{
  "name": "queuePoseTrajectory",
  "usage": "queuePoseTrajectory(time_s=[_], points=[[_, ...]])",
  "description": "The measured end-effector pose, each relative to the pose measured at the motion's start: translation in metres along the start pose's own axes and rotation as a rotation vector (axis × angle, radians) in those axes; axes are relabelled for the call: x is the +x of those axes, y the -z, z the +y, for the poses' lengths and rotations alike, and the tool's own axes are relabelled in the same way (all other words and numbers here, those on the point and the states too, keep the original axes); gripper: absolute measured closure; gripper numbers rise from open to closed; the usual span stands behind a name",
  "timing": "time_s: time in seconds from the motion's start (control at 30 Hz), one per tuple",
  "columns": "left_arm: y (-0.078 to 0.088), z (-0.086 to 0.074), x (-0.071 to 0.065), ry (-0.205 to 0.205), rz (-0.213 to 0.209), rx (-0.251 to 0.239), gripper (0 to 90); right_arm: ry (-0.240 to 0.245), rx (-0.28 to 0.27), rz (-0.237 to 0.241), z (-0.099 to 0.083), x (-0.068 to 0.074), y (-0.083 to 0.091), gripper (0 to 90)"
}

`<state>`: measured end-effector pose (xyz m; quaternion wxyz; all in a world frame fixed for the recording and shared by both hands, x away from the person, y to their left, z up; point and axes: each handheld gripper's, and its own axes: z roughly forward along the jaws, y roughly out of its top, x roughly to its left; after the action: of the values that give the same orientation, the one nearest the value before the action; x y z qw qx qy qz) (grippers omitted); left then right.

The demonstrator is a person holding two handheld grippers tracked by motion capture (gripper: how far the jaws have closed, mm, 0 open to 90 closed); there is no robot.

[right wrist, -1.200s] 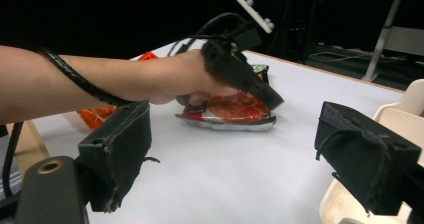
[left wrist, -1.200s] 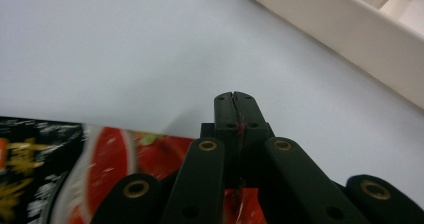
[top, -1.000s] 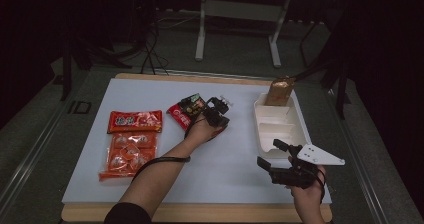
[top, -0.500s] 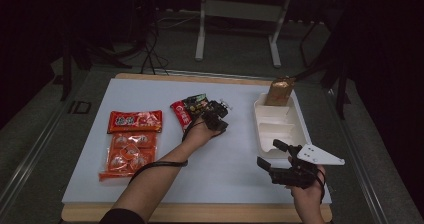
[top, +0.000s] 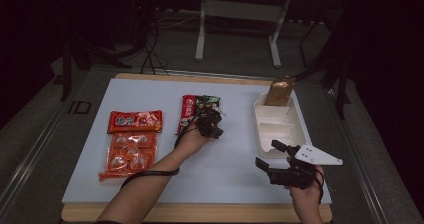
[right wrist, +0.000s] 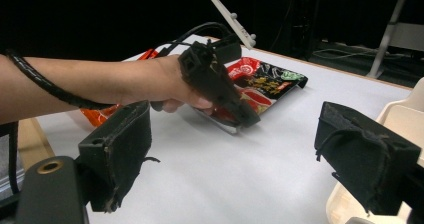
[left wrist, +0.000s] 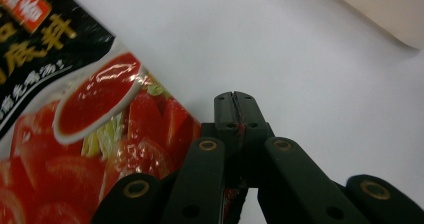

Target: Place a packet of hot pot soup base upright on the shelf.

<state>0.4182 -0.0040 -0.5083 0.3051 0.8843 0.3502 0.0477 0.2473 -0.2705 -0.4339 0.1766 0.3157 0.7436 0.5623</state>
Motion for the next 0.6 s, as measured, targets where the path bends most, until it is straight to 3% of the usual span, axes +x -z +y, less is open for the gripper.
queuePoseTrajectory(time_s=[0.4,0.47,0.5,0.57,0.6], points=[[0.015,-0.012,0.006,0.000,0.000,-0.018,90.0,0.002,0.003,0.005,0.001,0.002,0.000,14.8],[0.020,-0.015,0.010,0.002,-0.021,-0.054,90.0,0.006,0.003,0.007,0.001,0.002,-0.001,14.8],[0.025,-0.017,0.014,0.022,-0.001,-0.074,90.0,0.007,0.004,0.007,0.001,0.003,-0.002,14.8],[0.032,-0.020,0.020,0.044,-0.020,-0.110,90.0,0.010,0.008,0.006,0.000,0.003,-0.002,14.8],[0.037,-0.022,0.023,0.060,-0.006,-0.128,90.0,0.013,0.009,0.005,0.000,0.004,-0.002,14.8]])
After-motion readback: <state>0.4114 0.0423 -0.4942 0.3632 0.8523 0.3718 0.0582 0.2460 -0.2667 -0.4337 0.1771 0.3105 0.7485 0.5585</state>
